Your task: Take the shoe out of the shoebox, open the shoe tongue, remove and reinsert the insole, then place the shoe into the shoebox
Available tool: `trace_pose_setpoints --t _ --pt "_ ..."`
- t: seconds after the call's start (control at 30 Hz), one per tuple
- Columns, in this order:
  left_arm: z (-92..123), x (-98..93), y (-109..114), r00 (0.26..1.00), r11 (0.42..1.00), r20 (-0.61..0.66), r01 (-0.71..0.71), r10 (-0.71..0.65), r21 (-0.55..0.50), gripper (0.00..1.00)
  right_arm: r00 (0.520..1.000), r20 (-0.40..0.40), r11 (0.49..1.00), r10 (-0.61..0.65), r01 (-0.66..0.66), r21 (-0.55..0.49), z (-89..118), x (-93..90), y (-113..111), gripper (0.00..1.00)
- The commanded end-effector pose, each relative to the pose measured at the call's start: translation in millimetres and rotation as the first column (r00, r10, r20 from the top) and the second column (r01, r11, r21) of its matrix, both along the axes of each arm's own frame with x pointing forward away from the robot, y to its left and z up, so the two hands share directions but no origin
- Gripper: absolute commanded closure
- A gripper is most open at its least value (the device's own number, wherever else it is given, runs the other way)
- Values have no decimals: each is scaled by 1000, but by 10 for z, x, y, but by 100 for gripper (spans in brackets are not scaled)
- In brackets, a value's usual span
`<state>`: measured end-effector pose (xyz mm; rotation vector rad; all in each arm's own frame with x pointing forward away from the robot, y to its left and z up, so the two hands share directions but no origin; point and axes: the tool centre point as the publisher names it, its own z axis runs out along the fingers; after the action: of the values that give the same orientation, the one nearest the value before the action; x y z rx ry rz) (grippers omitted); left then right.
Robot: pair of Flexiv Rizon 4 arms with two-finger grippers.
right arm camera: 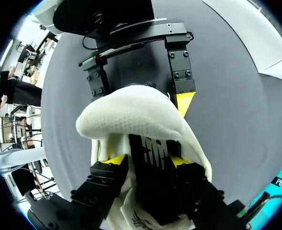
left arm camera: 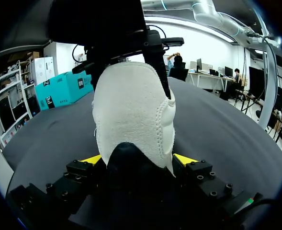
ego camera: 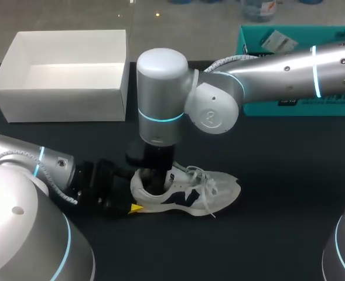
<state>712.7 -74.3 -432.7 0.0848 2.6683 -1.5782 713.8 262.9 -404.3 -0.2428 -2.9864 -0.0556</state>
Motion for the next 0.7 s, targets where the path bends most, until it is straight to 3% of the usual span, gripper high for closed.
trace_pose_setpoints --t 0.03,0.07,0.1,0.13,0.17,0.7 --pt "-63 -11 -23 1000 1000 0 1 -1 1 100 1000 -15 1000 -1 0 -11 -229 -6 41 51" --pt "-63 -11 -23 1000 1000 0 1 -1 1 100 1000 -16 1000 -1 1 -10 -234 -11 34 54" --pt "-63 -11 -23 1000 1000 0 1 -1 1 100 1000 -17 1000 -1 1 -13 -235 -16 30 65" --pt "-63 -11 -23 1000 1000 0 1 -1 1 100 1000 -17 1000 -2 2 -15 -233 -22 24 91" --pt "-63 -11 -23 1000 1000 0 1 -1 1 100 1000 -16 1000 -3 2 -15 -228 -26 17 100" --pt "-63 -11 -23 1000 1000 0 1 -1 1 100 996 84 1000 -2 4 -22 123 21 10 100"
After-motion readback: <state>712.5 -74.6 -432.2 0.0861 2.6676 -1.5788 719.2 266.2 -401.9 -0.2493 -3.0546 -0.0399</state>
